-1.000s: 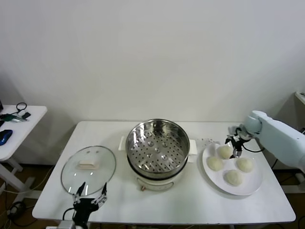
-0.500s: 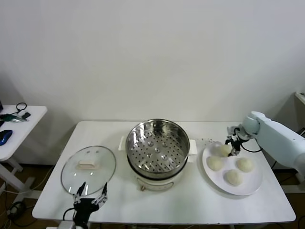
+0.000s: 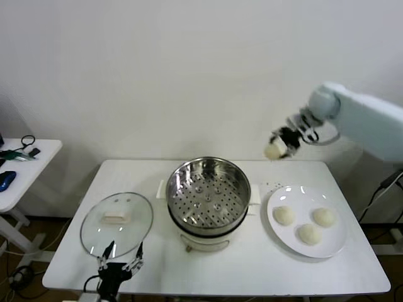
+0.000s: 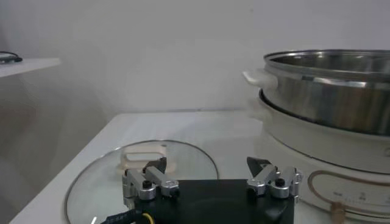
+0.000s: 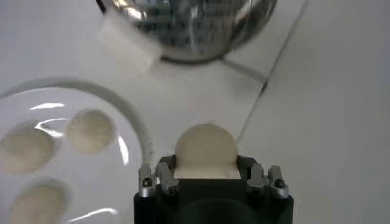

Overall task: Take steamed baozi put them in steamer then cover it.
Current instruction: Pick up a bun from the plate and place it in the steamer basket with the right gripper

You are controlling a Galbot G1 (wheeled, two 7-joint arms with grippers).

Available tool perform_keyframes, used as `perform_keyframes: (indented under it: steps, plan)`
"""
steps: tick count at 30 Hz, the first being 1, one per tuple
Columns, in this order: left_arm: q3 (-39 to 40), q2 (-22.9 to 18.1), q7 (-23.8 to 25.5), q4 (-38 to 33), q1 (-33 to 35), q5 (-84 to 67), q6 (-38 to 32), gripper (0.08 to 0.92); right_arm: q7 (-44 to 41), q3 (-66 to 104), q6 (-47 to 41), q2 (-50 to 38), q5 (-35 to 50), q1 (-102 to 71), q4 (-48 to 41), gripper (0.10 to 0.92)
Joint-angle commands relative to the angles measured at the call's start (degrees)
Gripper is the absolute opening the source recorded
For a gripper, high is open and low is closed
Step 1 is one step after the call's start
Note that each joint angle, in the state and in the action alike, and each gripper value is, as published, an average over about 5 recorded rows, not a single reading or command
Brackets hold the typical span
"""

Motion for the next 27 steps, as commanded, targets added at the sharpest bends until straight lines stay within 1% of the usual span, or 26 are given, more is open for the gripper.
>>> perform_keyframes:
  steps: [1, 4, 7, 10, 16, 20, 27]
  plan:
    - [0.02, -0.08, -0.03, -0.16, 0.00, 0.11, -0.01, 0.823, 0.97, -9.05, 12.29, 6.31, 1.20, 14.11, 17.21, 0.662]
    - [0.04, -0.33, -0.06, -0.52, 0.03, 0.26, -0.04, 0.823, 4.14, -7.12, 15.28, 8.68, -8.47, 6.10, 16.33, 0.662]
    - [0.01, -0.41, -0.10, -0.73, 0.07, 0.41, -0.12, 0.823, 6.66, -4.67, 17.97, 10.67, -18.82, -1.24, 10.60, 0.662]
    - [-0.02, -0.47, -0.23, -0.74, 0.20, 0.45, -0.25, 0.823, 8.88, -2.07, 18.83, 12.42, -25.41, -7.92, 4.29, 0.662]
    - [0.17, -0.57, -1.04, -0.35, 0.72, 0.65, -0.83, 0.823, 12.64, 3.28, 19.40, 15.84, -31.98, -17.24, -4.93, 0.662]
    - [0.37, -0.61, -1.18, 0.02, 1.02, 0.83, -1.31, 0.823, 14.23, 6.61, 19.98, 18.38, -34.41, -20.44, -10.63, 0.662]
    - [0.58, -0.61, -1.28, -0.05, 1.23, 0.94, -1.69, 0.823, 14.82, 7.67, 20.22, 20.50, -35.74, -22.24, -14.85, 0.662]
